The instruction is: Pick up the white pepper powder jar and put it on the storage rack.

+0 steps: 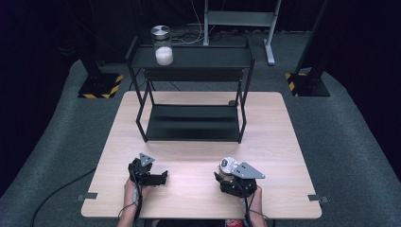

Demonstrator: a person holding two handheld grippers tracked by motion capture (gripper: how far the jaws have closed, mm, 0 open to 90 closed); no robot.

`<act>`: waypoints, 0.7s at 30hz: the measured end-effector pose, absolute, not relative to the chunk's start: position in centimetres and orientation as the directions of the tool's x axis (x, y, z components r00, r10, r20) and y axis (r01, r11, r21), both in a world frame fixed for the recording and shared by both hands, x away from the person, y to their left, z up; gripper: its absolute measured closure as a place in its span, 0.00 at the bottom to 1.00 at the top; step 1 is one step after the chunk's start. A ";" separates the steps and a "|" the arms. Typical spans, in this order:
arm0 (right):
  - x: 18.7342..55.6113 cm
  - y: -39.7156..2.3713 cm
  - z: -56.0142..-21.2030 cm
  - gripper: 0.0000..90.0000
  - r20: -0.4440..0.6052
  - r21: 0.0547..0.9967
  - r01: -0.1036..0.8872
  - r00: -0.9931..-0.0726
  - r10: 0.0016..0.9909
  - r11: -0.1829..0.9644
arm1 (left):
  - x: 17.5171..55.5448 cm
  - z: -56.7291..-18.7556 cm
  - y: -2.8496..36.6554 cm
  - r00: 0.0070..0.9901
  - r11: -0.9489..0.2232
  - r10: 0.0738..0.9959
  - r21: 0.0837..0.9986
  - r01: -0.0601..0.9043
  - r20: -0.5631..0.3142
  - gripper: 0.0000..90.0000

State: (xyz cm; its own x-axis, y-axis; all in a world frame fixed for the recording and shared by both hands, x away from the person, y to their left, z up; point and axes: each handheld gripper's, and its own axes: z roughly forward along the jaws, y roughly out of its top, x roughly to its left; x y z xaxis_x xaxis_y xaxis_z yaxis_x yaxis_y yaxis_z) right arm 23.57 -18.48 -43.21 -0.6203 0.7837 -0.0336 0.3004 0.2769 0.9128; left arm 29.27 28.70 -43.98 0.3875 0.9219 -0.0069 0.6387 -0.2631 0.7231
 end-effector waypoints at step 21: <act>27.4 -18.4 -40.9 0.34 -0.064 0.917 0.279 -0.604 0.794 0.286 | 29.3 -44.0 28.7 0.388 -0.263 0.922 0.723 0.639 -0.007 0.00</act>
State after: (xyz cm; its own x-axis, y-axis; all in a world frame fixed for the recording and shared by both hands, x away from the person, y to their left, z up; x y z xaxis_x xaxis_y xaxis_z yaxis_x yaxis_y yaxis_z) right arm 27.40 -18.38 -40.94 -0.6042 0.7943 -0.0639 0.2787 0.2858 0.9169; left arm 29.27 28.70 -43.99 0.3876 0.9218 -0.0074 0.6388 -0.2628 0.7231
